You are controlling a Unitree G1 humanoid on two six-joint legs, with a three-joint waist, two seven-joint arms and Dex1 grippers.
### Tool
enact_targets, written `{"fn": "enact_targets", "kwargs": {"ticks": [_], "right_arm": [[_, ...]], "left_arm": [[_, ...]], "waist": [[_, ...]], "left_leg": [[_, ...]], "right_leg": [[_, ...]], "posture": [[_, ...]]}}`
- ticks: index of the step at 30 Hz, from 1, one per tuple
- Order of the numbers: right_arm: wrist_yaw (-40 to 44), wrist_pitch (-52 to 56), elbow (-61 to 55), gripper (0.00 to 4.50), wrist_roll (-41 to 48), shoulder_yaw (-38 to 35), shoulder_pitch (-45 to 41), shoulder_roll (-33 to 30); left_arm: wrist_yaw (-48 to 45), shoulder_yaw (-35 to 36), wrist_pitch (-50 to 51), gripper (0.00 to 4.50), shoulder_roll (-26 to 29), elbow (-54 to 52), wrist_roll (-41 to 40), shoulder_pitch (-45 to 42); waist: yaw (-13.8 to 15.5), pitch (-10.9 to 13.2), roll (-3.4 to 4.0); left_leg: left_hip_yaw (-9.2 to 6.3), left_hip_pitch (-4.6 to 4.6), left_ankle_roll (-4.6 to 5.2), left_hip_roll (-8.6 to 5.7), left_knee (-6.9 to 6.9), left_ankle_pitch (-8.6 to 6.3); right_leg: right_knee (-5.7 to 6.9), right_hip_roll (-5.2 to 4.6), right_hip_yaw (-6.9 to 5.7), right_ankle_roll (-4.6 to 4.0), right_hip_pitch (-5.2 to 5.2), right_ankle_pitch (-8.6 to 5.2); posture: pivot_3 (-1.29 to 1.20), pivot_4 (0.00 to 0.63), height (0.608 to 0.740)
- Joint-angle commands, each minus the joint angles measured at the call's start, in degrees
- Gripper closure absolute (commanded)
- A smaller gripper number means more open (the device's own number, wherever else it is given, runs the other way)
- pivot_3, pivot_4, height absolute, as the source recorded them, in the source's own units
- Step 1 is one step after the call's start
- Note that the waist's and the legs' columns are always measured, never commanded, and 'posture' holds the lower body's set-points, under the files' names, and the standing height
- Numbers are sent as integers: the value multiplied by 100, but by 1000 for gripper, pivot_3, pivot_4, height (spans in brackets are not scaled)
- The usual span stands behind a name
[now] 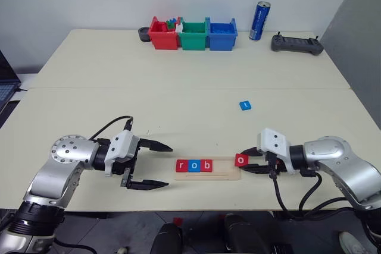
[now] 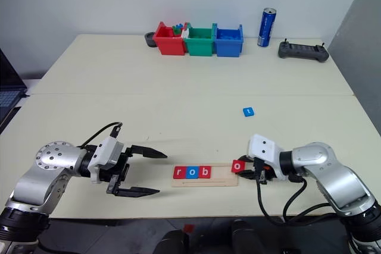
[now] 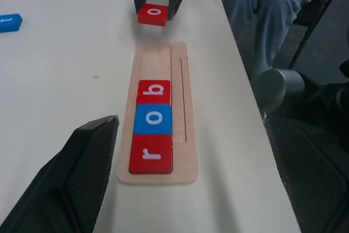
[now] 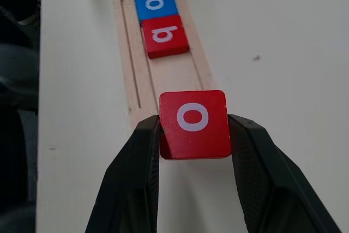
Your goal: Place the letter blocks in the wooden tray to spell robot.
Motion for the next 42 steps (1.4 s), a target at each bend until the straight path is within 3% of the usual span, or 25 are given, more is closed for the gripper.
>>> {"fn": "enact_targets", "kwargs": {"ticks": [1,12,28,33,35,37,42], "right_arm": [[-195,130,-171,3049,-131,336,-270,203],[-632,292,144,3049,-559,1040,-667,775],[-423,-115,371,3049,-851,1294,-745,774],[-346,-187,408,1376,-922,1293,-774,767],[-330,-182,394,503,-906,1253,-815,768],[-311,-117,326,17,-830,1167,-857,768],[-281,142,91,17,-580,881,-915,746]], "left_arm": [[-150,62,-278,0,52,32,68,42],[-156,51,-512,0,19,-26,169,262],[-18,-6,-459,0,-26,-101,187,211],[17,-23,-412,0,-34,-140,193,174],[32,-30,-395,0,-30,-157,192,166],[45,-36,-384,0,-24,-168,189,159],[65,-48,-382,0,-2,-178,184,162]], "waist": [[0,0,0],[-2,0,0],[-5,0,0],[-4,0,0],[-4,0,0],[-4,0,0],[-3,0,0]], "left_leg": [[0,0,0,0,0,0],[0,-2,0,0,-1,0],[-2,-1,0,0,-2,0],[-2,-1,0,0,-2,0],[-2,-1,0,0,-2,0],[-2,-1,0,0,-2,0],[-3,-1,0,0,-2,0]], "right_leg": [[0,0,0,0,0,0],[0,-1,0,0,-2,0],[0,0,-2,0,-3,0],[0,0,-3,0,-3,0],[0,0,-3,0,-3,0],[1,0,-2,0,-3,0],[1,0,-3,0,-3,0]], "posture": [[0,150,740],[0,150,740],[0,150,740],[0,150,740],[0,150,740],[0,150,740],[0,150,740]]}}
